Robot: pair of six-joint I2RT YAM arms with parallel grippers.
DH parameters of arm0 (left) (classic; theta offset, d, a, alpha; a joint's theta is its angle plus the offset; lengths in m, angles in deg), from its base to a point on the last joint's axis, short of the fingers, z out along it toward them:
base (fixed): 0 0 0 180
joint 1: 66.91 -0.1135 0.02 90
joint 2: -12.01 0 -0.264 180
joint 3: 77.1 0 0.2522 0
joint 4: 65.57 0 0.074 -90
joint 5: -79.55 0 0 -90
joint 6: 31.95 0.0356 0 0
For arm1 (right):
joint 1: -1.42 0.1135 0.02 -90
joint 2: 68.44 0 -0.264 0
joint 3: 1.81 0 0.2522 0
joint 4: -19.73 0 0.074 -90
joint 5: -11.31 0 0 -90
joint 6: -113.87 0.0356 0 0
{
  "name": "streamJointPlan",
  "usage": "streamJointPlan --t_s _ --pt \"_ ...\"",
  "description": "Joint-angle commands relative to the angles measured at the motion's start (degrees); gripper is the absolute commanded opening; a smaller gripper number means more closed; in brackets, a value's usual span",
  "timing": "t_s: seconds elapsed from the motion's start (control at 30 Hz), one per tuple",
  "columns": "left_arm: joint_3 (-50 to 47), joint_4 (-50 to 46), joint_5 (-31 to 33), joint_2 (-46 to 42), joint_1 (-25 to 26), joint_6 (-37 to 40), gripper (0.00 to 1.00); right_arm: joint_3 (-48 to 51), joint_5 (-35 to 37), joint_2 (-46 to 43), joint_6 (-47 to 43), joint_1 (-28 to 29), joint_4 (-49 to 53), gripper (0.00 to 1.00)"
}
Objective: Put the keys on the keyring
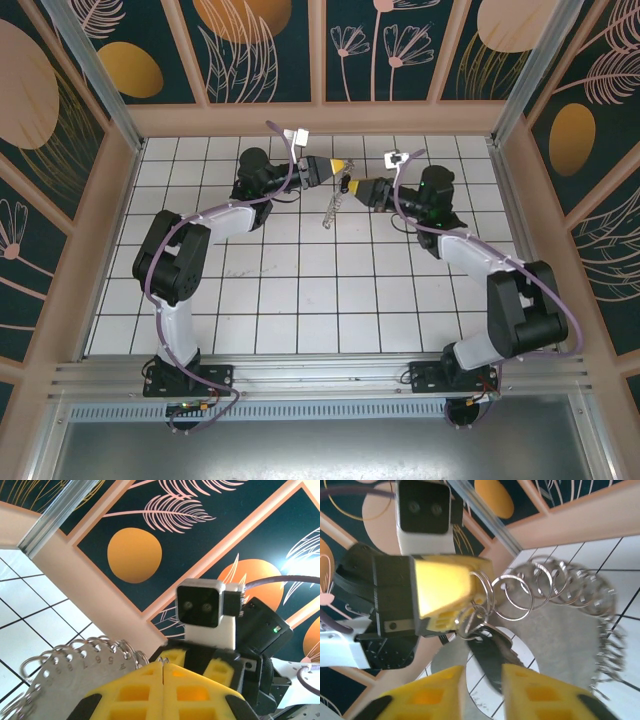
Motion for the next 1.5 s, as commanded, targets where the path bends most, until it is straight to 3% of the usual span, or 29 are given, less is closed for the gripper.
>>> streamJointPlan --t_s 0.0,0.17,0.3,0.6,0.8,0.97,1.17,1.47 --pt "1.37 3.89 -0.64 -1.93 0.09 -0.34 0.00 1.08 1.32 -3.41 4.01 -1.38 -4.41 0.33" --pt "1.47 4.41 -0.84 -1.92 0.09 -0.70 0.00 0.31 3.87 -2.41 9.45 -1.37 -8.56 0.34" --pt "1.55 4.39 -0.69 -1.92 0.13 -0.76 0.00 -0.47 3.30 0.02 14.06 -0.88 -14.12 0.23" --pt "1.62 4.63 -0.53 -1.93 0.13 -0.96 0.00 -2.45 3.33 3.72 13.21 3.59 -13.96 0.06" --pt "1.56 4.62 -0.38 -1.92 0.06 -0.96 0.00 -0.99 2.86 3.98 12.34 4.18 -12.91 0.04" --pt "1.51 4.52 -0.19 -2.09 0.07 -0.96 0.00 0.90 2.11 -0.31 12.13 1.12 -12.01 0.11" --pt "1.25 4.59 0.52 -2.19 0.11 -1.39 0.00 -0.10 4.76 -3.84 15.15 -1.73 -11.86 0.38" --pt "1.20 5.90 0.73 -1.62 0.06 -2.89 0.00 -4.23 5.89 2.67 25.36 -1.00 -20.29 0.41"
